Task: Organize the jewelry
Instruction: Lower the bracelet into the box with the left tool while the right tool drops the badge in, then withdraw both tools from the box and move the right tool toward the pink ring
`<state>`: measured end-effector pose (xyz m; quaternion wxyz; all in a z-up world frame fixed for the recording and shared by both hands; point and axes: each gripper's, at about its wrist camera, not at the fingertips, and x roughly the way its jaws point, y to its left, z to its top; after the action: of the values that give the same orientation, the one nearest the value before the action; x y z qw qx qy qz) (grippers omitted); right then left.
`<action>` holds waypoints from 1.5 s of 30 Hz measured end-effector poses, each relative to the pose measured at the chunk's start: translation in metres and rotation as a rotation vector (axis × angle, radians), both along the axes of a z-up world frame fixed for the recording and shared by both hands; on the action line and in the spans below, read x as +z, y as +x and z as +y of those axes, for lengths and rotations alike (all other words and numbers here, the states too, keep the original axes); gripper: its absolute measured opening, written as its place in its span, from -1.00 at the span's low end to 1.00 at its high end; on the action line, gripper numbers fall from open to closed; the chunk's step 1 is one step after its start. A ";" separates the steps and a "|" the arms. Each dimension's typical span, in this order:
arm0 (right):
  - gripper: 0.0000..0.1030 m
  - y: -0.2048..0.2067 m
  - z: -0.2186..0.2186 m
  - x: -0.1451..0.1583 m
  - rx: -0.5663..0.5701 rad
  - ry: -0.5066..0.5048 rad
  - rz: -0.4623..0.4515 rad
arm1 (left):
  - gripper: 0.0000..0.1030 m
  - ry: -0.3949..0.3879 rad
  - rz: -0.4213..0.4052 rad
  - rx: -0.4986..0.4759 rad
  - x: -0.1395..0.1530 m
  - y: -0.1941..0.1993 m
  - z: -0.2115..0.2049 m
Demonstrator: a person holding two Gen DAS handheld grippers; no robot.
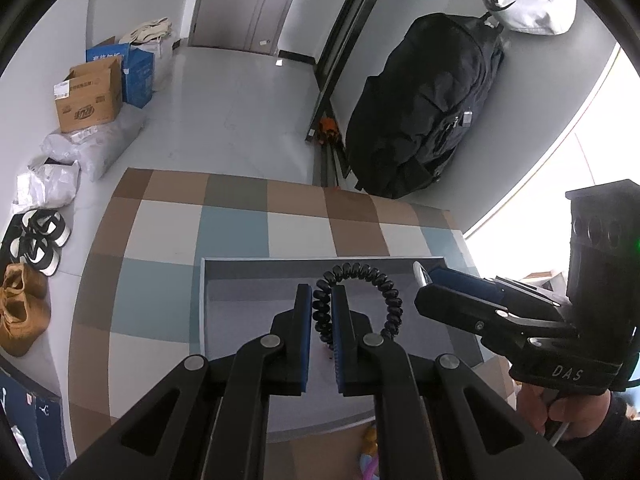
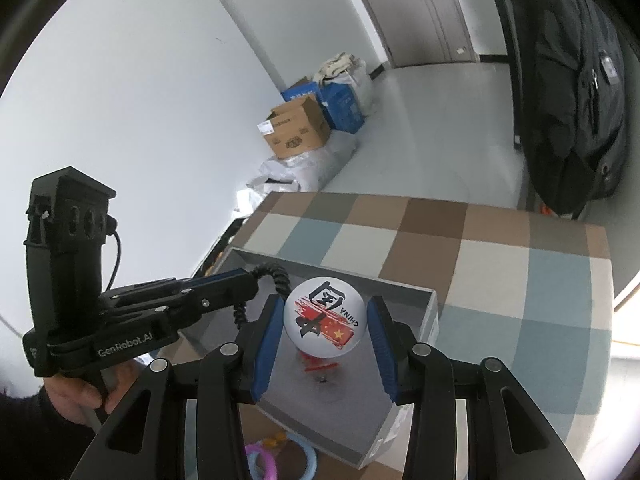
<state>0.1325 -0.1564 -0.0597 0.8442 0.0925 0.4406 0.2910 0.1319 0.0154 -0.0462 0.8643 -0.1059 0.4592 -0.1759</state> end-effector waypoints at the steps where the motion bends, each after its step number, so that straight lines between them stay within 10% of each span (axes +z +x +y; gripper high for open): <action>1: -0.19 0.000 -0.001 -0.001 -0.006 -0.001 0.004 | -0.90 -0.011 0.005 -0.005 0.000 0.001 0.000; 8: -0.04 -0.004 -0.003 0.008 -0.005 0.008 -0.040 | -0.75 -0.025 0.022 -0.010 -0.001 0.003 -0.004; 13: 0.53 -0.011 -0.012 0.019 -0.031 0.025 -0.110 | -0.01 -0.045 0.000 0.005 0.003 -0.003 -0.002; 24: 0.98 -0.015 -0.020 0.022 -0.093 0.035 -0.134 | 0.08 0.049 -0.037 0.079 0.005 -0.006 -0.003; 45: 1.00 -0.064 -0.025 0.028 -0.155 -0.017 -0.218 | 0.60 0.122 -0.191 0.211 0.025 -0.058 0.014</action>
<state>0.0683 -0.1809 -0.0313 0.9077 0.0871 0.3403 0.2294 0.0740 0.0297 -0.0215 0.9224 -0.0835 0.3713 -0.0652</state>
